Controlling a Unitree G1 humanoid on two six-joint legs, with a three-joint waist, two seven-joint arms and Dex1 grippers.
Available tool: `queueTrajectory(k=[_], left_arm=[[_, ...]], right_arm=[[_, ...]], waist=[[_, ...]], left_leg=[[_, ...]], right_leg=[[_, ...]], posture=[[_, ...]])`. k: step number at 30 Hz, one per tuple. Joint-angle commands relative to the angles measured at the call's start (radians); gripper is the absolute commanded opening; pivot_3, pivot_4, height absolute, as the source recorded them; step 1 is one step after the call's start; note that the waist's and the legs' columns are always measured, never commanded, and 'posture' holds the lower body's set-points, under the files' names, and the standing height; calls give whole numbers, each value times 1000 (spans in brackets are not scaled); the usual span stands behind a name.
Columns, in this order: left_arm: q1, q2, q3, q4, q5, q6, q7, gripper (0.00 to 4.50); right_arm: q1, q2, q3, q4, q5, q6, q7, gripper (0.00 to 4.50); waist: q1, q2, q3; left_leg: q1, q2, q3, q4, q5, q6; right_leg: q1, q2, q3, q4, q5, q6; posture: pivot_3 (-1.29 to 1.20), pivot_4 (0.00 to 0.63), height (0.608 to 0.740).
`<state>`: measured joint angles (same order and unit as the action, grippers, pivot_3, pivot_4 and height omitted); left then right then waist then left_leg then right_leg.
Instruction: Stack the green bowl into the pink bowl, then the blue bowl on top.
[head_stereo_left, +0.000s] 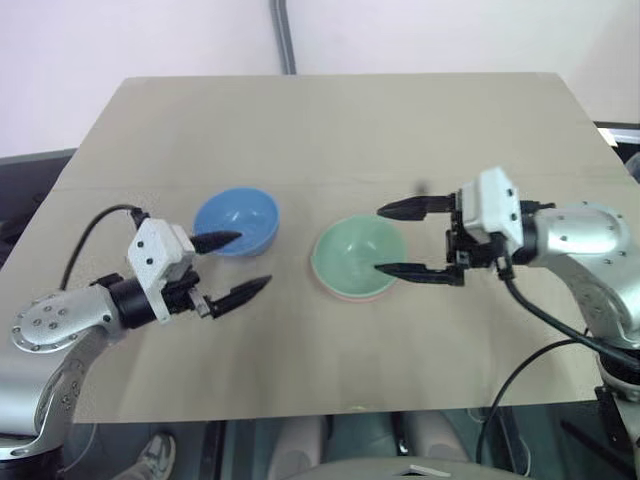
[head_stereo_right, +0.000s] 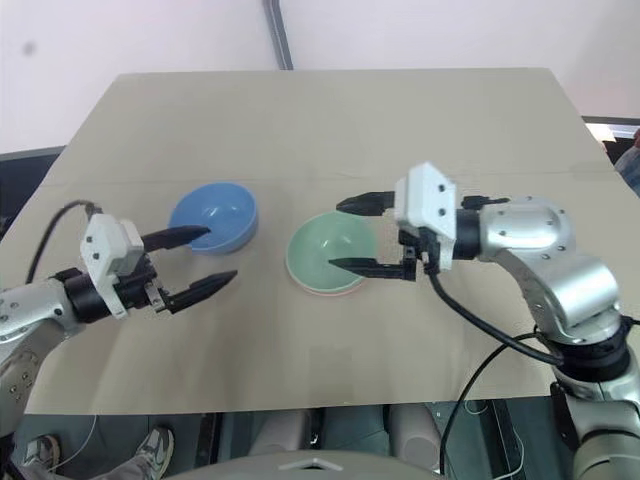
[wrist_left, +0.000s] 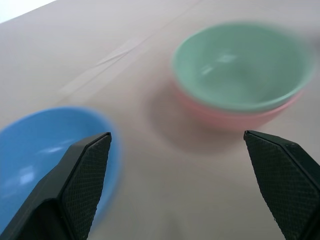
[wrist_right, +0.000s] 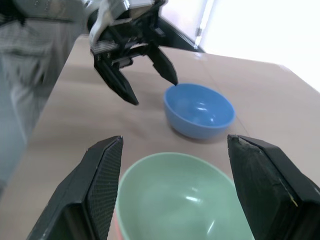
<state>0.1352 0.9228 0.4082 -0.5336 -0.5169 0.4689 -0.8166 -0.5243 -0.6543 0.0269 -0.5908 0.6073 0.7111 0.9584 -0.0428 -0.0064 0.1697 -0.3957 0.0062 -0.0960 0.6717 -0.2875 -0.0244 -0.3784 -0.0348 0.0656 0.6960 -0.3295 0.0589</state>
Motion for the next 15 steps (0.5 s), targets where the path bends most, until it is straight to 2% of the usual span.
queueTrajectory(k=[1, 7, 15], left_arm=[[-13, 110, -40, 6, 224, -89, 26, 4500], [-30, 141, -52, 57, 345, -137, 35, 4500], [-52, 134, -155, 109, 515, -212, 61, 4500]], right_arm=[[23, -16, -64, -55, 49, 80, -98, 3622], [148, -113, -94, -55, -17, 43, -121, 3622], [204, -139, -83, -75, -48, -15, -132, 3622]], waist=[[1, 0, 0], [3, 0, 0], [1, 0, 0]], left_leg=[[0, 0, 0, 0, 0, 0], [-1, -1, 1, -1, 0, 0], [0, -1, 4, -1, 0, 0]], right_leg=[[0, 0, 0, 0, 0, 0], [-1, 0, 1, -1, 0, 0], [0, 0, 1, 0, 0, 0]], posture=[[0, 150, 740], [0, 150, 740], [0, 150, 740]])
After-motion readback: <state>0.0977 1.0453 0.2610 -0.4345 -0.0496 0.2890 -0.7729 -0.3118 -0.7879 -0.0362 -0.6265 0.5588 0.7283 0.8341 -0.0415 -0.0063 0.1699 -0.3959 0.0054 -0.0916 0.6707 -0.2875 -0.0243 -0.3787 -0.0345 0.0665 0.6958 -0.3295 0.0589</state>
